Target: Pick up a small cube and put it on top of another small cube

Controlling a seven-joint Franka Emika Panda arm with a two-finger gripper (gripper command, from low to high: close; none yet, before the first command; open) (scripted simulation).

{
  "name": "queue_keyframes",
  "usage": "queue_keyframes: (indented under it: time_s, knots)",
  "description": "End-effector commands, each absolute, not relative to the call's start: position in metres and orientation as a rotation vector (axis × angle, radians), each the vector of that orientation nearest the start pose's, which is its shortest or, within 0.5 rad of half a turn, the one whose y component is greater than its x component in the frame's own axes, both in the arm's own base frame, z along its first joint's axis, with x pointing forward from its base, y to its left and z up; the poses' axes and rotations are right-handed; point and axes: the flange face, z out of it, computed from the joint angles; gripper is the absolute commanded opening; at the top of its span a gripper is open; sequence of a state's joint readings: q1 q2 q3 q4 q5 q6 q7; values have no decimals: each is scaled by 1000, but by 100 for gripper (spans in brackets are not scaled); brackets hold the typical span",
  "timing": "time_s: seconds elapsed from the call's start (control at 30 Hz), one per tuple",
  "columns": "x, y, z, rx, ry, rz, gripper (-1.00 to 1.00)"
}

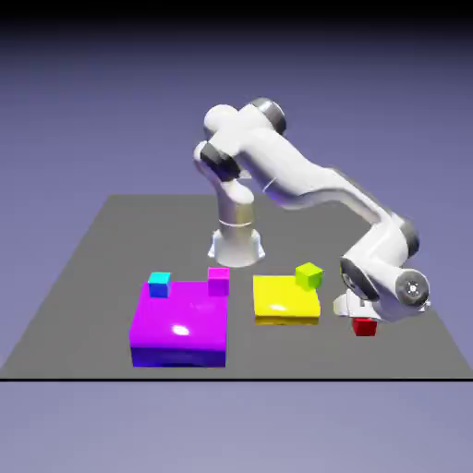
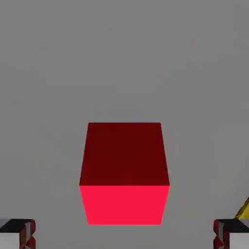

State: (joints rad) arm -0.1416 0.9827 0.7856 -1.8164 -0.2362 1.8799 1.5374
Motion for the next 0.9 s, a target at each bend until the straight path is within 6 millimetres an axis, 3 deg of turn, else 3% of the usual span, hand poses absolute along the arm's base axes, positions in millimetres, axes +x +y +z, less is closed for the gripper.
queue_keyframes:
  time_s: [0.0,0.03,0.07,0.17,0.2,0.53,0.87]
  knots:
    - [447,330,95,-2979,1211,1216,0]
    - [447,330,95,-2979,1211,1216,-100]
    - [447,330,95,-2979,1211,1216,-100]
    - [479,331,144,-2979,1212,1216,-100]
    - [479,329,154,-2992,1197,1214,-100]
    - [425,285,207,-3126,1055,1199,-100]
    - [370,227,254,-3131,1012,1200,-100]
